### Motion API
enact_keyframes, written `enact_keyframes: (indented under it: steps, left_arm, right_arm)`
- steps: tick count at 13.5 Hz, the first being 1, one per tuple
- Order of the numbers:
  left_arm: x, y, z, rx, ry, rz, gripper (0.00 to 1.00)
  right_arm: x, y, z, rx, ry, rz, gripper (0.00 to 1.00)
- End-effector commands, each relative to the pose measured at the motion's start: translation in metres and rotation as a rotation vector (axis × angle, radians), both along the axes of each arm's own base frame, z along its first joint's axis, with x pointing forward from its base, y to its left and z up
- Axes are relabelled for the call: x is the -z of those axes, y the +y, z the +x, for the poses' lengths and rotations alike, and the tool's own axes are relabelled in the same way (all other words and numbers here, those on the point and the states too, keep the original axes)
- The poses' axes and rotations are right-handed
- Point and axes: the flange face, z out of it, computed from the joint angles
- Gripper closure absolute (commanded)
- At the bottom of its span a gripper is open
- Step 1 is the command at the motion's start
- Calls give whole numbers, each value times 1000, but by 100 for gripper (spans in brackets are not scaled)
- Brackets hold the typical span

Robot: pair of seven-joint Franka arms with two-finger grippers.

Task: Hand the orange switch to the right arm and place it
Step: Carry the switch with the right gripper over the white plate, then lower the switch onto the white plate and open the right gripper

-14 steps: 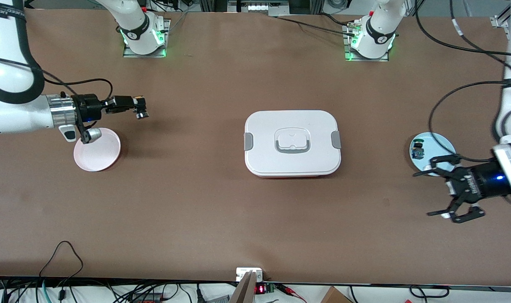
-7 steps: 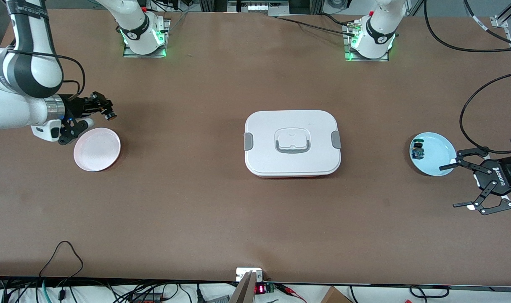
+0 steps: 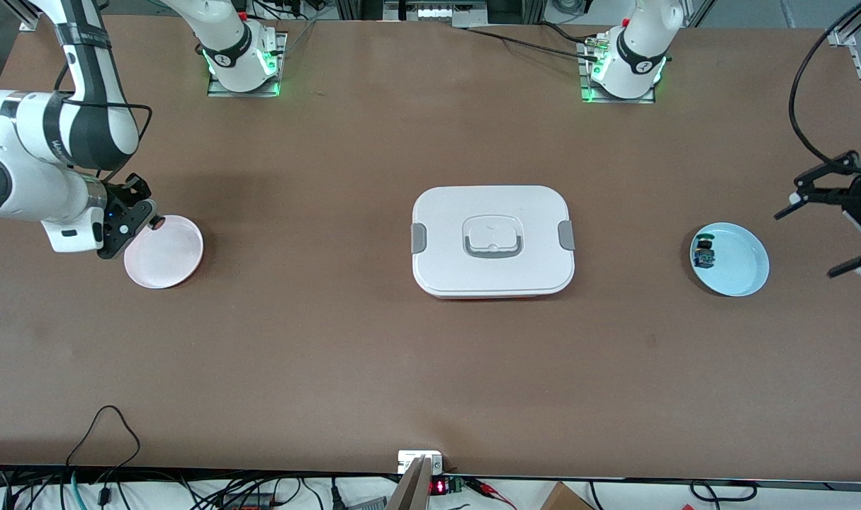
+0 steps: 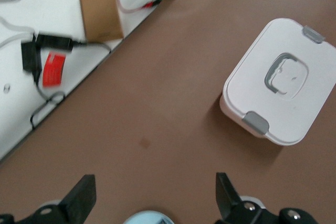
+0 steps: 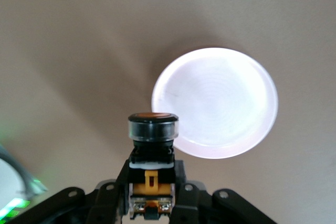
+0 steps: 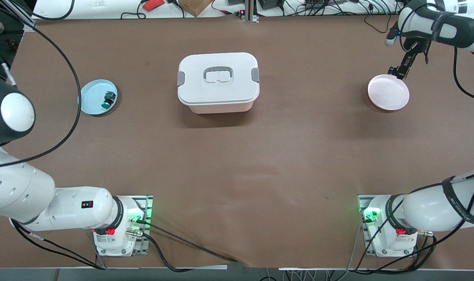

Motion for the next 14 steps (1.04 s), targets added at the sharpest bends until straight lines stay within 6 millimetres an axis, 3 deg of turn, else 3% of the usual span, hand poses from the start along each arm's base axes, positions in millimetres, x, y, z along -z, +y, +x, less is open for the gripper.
enact_keyframes:
  steps: [1, 4, 8, 11, 14]
  left_arm:
    - [8, -17, -39, -258, 79, 163, 0]
    - [36, -21, -56, -457, 144, 251, 0]
    - [68, -34, -60, -667, 206, 234, 0]
    - [63, -56, -67, -710, 214, 227, 0]
    - [48, -65, -73, -693, 238, 232, 0]
  right_arm:
    - [15, -5, -4, -167, -52, -10, 100]
    - [42, -10, -9, -338, -99, 0, 100]
    - [69, -33, -11, -526, -148, 26, 100]
    - [88, -52, -12, -580, -160, 33, 100]
    - [107, -60, -18, -569, -143, 41, 99]
